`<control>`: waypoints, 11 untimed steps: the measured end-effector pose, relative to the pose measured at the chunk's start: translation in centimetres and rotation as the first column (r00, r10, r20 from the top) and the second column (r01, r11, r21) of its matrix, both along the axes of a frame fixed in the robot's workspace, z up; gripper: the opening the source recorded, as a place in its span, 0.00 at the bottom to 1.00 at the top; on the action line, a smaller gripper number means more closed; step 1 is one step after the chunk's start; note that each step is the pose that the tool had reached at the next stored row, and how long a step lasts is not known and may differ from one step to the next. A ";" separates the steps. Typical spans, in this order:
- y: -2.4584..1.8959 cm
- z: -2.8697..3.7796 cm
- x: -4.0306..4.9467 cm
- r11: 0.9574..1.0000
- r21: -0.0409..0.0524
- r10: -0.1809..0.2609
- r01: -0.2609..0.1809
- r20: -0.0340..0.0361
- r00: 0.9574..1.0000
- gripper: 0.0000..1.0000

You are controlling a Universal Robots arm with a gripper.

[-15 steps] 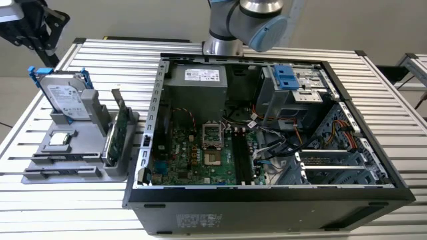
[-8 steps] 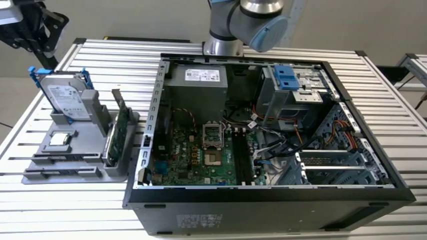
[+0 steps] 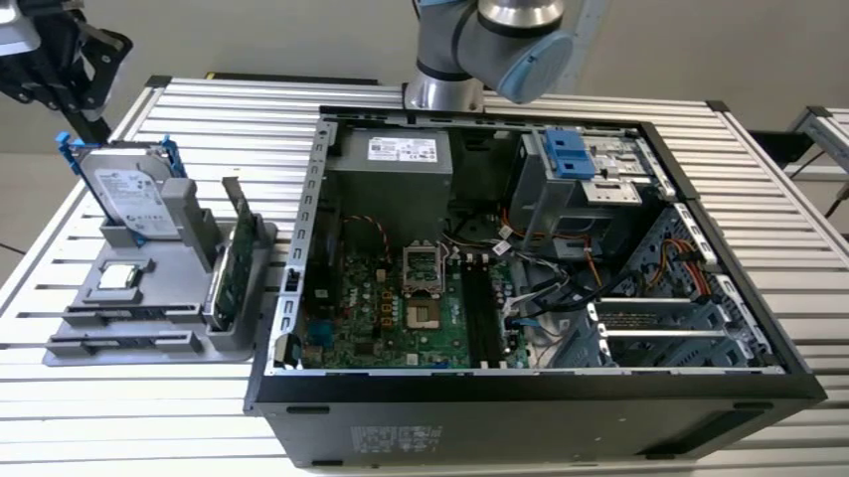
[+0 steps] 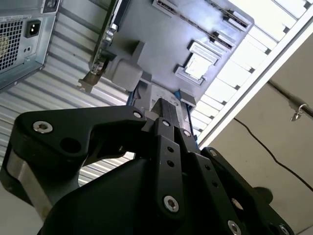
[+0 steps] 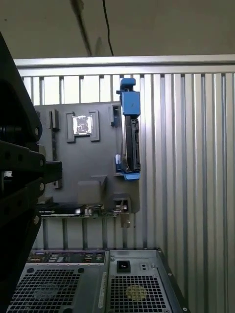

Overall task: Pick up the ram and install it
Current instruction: 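Reach for the ram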

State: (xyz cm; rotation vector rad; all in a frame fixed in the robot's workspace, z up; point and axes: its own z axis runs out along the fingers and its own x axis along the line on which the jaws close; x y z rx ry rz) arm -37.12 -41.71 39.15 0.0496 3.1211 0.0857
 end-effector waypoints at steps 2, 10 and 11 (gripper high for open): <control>-0.27 0.00 0.00 1.000 0.000 0.003 -0.003 0.000 1.000 0.00; -1.35 -0.02 0.00 1.000 0.000 0.014 -0.014 0.000 1.000 0.00; -1.49 -0.02 0.00 1.000 0.000 0.015 -0.015 0.000 1.000 0.00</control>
